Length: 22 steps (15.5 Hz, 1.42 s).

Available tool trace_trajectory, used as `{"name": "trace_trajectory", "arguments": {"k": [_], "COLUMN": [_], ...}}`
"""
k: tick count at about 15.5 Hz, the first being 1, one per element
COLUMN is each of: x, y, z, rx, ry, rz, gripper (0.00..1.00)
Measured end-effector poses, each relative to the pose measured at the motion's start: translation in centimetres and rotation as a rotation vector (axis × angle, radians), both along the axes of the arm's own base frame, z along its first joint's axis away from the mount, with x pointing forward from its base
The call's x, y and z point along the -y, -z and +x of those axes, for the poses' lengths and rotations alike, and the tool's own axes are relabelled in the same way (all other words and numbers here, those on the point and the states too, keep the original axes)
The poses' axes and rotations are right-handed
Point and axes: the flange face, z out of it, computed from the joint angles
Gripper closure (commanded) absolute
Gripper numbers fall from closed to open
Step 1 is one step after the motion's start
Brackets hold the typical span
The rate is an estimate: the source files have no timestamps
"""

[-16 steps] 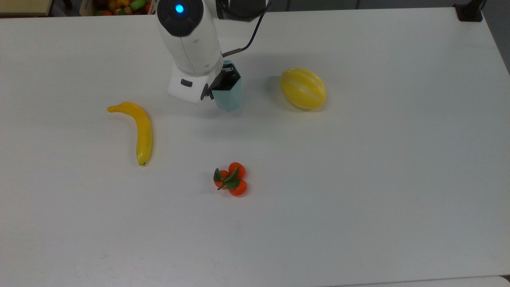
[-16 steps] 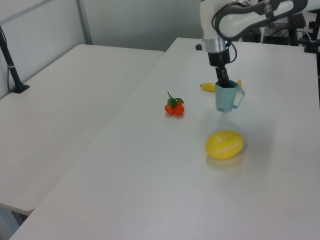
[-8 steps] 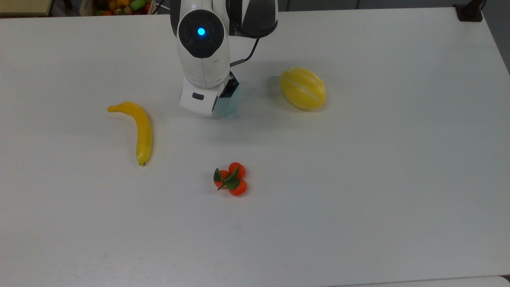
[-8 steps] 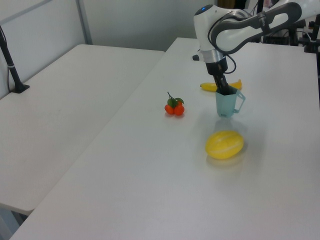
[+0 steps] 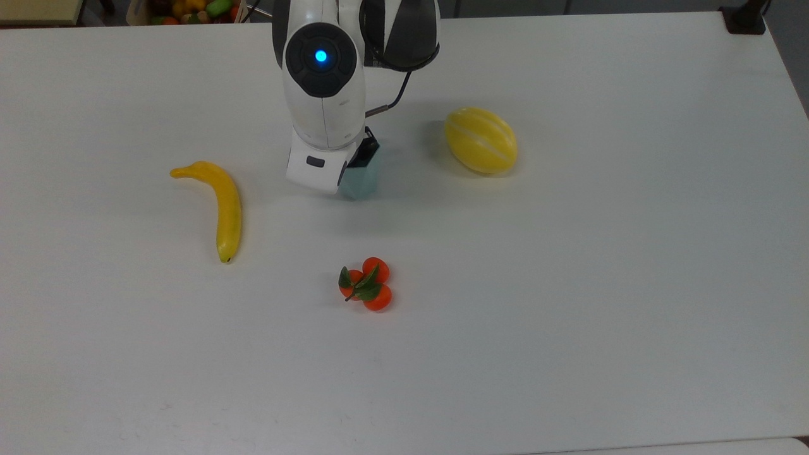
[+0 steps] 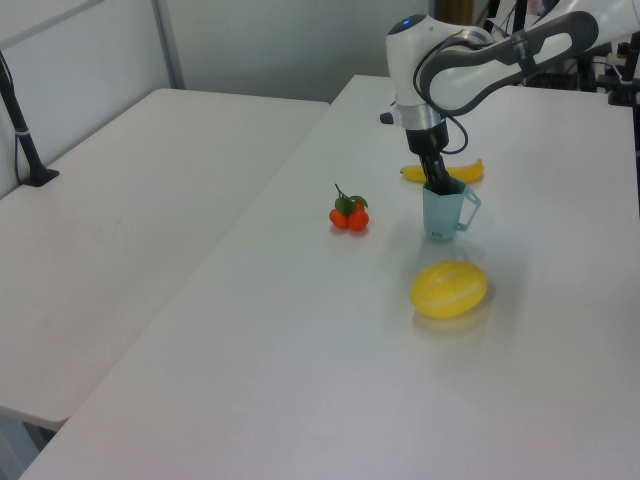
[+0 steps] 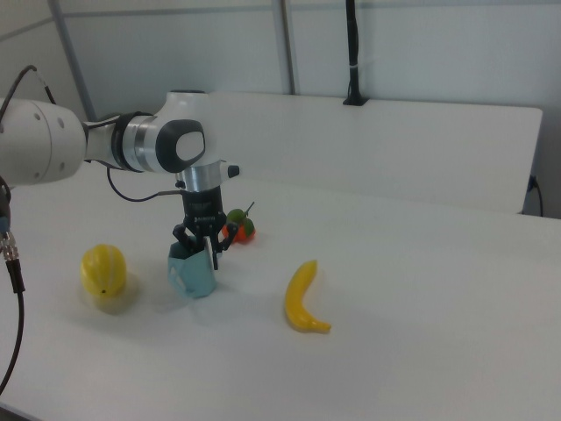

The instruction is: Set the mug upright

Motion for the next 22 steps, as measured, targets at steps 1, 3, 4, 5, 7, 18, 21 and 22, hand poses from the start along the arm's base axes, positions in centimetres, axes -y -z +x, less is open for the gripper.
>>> {"name": "trace_trajectory", "arguments": {"k": [1, 3, 4, 5, 7, 18, 21, 22], "x": [0.0, 0.0, 0.0, 0.0, 0.0, 1.7, 1.8, 1.7], "y": [0.2, 0.2, 0.2, 0.2, 0.0, -18.6, -23.7, -24.9], "z": [0.0, 0.0, 0.0, 0.0, 0.1, -4.5, -7.7, -8.7], "rx": [-0.002, -0.003, -0.003, -0.003, 0.002, 0.158, 0.175, 0.175], "ry": [0.0, 0.0, 0.0, 0.0, 0.001, 0.253, 0.469, 0.528], "rz": [0.0, 0.0, 0.0, 0.0, 0.0, 0.044, 0.033, 0.028], "gripper": [0.38, 0.25, 0.13, 0.0, 0.0, 0.0, 0.0, 0.0]}}
